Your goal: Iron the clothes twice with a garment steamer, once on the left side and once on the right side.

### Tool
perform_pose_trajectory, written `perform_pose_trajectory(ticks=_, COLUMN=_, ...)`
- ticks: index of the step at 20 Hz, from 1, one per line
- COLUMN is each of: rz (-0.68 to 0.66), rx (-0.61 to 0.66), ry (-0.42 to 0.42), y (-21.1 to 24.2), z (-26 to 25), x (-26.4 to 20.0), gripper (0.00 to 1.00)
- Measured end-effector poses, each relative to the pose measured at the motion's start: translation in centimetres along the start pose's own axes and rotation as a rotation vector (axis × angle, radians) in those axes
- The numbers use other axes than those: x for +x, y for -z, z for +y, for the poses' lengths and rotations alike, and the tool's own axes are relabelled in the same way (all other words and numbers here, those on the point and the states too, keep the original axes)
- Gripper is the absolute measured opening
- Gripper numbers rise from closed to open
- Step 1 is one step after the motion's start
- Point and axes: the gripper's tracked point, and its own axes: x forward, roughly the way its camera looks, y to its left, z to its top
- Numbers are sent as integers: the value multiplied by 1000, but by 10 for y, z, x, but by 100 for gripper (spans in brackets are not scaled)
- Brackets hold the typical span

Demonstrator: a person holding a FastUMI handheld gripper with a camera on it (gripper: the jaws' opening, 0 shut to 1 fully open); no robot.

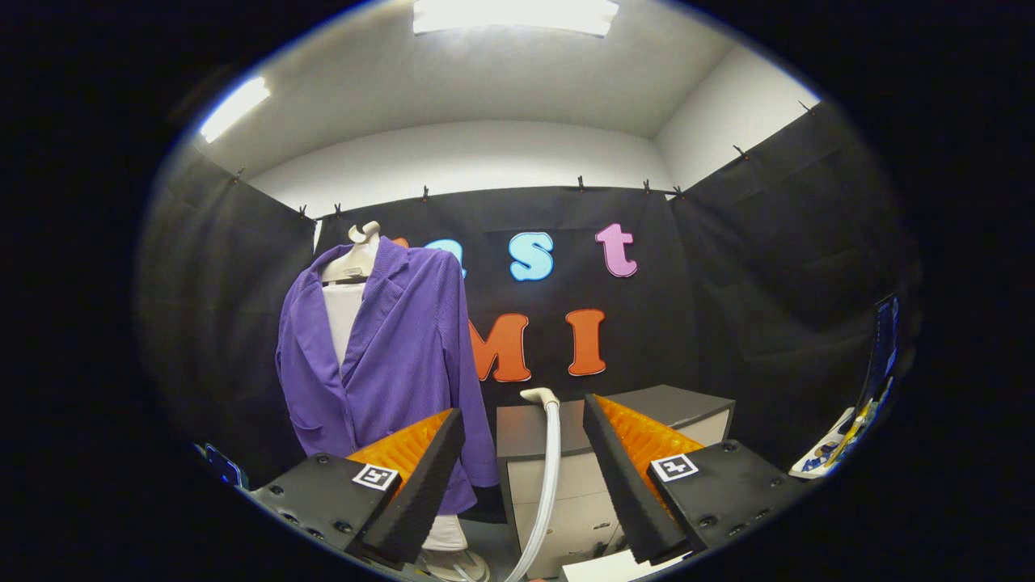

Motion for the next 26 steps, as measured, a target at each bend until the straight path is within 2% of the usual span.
perform_pose_trajectory(ticks=7, rz=17, rx=7, ry=14, y=-11, z=-9, x=21, gripper=98)
perform_pose_trajectory(ticks=12, rz=2, rx=33, ry=-9, y=-57, z=-16, x=73, gripper=98)
perform_pose_trajectory(ticks=15, rz=5, rx=78, ry=-40, y=-83, z=-18, x=123, gripper=98)
perform_pose_trajectory(ticks=19, rz=13, rx=64, ry=-64, y=-105, z=-17, x=208, gripper=97)
perform_pose_trajectory(ticks=23, rz=134, rx=79, ry=-97, y=-75, z=-21, x=300, gripper=97)
perform_pose_trajectory(ticks=26, rz=247, rx=62, ry=-91, y=-23, z=-30, x=363, gripper=97)
